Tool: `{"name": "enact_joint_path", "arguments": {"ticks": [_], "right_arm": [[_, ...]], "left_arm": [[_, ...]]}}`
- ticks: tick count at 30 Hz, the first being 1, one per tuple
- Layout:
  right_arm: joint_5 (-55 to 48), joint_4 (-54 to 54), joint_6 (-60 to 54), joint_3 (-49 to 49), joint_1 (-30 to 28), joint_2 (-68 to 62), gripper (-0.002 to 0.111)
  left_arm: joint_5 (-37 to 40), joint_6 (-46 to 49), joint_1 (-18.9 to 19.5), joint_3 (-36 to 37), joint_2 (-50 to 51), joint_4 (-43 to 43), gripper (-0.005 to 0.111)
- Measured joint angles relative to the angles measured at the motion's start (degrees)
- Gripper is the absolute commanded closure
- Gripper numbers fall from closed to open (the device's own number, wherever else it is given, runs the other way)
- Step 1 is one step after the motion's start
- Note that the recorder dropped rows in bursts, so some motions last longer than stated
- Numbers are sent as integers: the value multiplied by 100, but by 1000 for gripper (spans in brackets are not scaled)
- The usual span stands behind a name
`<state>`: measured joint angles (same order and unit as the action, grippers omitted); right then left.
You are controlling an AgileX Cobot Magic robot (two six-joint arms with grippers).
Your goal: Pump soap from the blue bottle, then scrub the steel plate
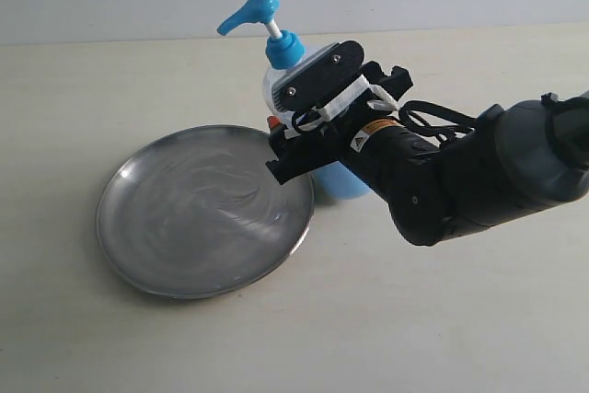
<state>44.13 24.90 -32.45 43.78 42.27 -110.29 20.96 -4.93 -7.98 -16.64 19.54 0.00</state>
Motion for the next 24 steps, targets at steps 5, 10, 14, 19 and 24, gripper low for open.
{"name": "enact_joint_path", "arguments": {"ticks": [5,10,14,19,24], "right_arm": [[0,0,0,0,0,0,108],[0,0,0,0,0,0,108],[0,0,0,0,0,0,108],[0,0,10,0,0,0,108],[0,0,10,0,0,0,108]], "left_arm": [[0,0,0,-619,567,0,107],[0,0,0,-1188,1134,0,107],[0,0,0,-1636,1602,0,107],[0,0,0,-1885,1881,0,107],[0,0,0,-1885,1906,0,107]]}}
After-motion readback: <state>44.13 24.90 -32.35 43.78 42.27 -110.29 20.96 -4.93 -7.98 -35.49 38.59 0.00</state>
